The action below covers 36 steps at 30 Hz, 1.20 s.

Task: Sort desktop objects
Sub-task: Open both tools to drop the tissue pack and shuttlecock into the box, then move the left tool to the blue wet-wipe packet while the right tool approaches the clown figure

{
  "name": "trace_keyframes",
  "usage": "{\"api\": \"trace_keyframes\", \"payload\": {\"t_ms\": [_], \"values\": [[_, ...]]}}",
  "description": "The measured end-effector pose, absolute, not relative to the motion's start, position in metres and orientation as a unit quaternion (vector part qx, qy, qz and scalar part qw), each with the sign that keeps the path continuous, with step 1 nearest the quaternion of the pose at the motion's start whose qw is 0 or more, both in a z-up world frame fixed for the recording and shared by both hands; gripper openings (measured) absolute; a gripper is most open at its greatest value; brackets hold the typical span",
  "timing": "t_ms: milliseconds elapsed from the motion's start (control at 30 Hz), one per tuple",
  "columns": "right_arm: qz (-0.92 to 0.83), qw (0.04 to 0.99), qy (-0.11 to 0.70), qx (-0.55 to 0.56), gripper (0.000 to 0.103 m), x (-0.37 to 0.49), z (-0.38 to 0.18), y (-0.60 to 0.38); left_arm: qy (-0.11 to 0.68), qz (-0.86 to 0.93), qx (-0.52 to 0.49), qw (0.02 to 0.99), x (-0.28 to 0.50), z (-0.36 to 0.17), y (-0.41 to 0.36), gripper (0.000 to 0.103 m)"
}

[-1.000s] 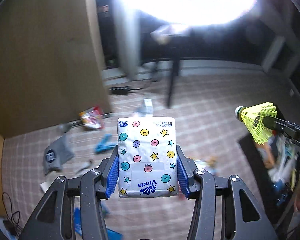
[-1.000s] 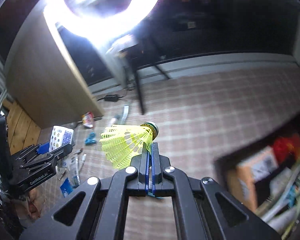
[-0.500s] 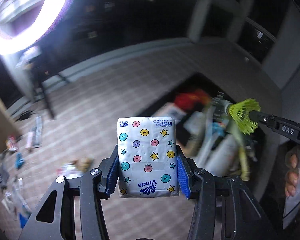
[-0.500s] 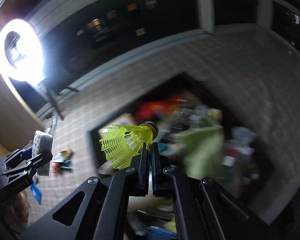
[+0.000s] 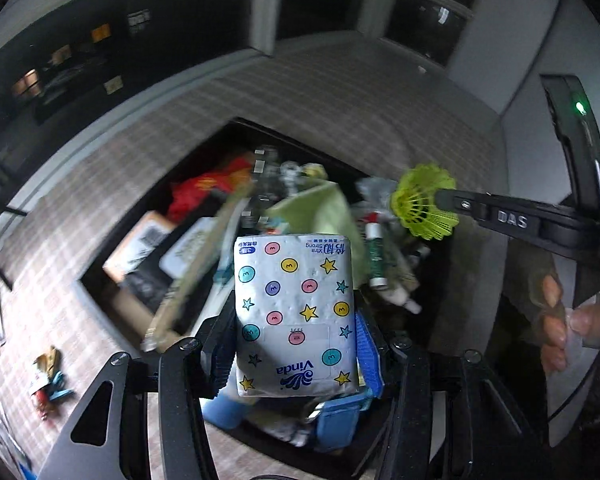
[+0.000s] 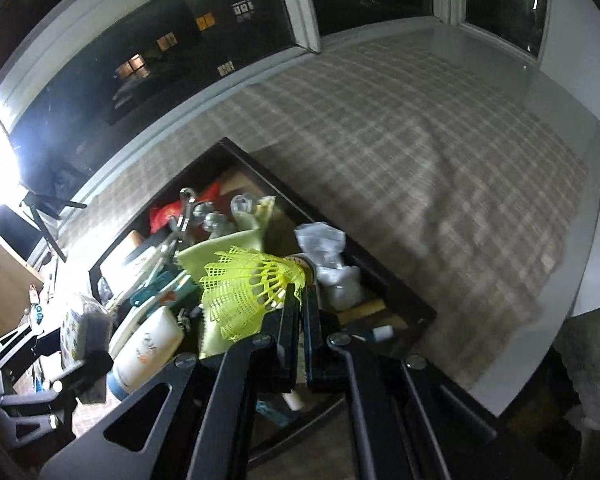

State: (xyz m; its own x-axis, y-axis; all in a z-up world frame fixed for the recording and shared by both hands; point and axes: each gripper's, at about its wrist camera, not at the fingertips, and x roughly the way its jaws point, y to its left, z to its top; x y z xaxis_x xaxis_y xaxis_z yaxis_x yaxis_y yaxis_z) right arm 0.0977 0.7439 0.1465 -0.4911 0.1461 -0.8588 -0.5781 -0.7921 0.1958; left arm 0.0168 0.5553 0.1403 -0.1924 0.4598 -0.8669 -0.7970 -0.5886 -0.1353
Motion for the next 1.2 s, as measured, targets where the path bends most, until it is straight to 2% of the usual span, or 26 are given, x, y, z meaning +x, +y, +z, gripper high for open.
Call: {"api": "trace_keyframes", "payload": {"t_ms": [67,100,133,367,600,733,1200], "values": [[0.821,0.213,0.247,-0.468,0.017,0.097,0.143,0.748,0.172,0.750,-0.486,0.415,0.017,0.140,0.562,0.055],[0.821,0.214,0.248,-0.467,0.029,0.097,0.143,0.748,0.171,0.750,-0.487,0.414,0.017,0.139,0.563,0.057],[0.823,0.215,0.247,-0.464,0.036,0.100,0.145,0.746,0.169,0.751,-0.487,0.413,0.017,0.140,0.563,0.057],[0.831,0.200,0.246,-0.457,0.037,0.094,0.151,0.737,0.158,0.764,-0.489,0.391,0.006,0.141,0.544,0.057],[0.843,0.160,0.240,-0.454,0.038,0.064,0.159,0.705,0.137,0.785,-0.490,0.354,-0.017,0.146,0.492,0.057],[0.851,0.121,0.221,-0.460,0.045,0.034,0.162,0.668,0.126,0.803,-0.491,0.314,-0.037,0.145,0.440,0.057],[0.849,-0.041,0.140,-0.508,0.047,-0.063,0.147,0.474,0.035,0.840,-0.524,0.134,-0.094,0.121,0.200,0.057]]}}
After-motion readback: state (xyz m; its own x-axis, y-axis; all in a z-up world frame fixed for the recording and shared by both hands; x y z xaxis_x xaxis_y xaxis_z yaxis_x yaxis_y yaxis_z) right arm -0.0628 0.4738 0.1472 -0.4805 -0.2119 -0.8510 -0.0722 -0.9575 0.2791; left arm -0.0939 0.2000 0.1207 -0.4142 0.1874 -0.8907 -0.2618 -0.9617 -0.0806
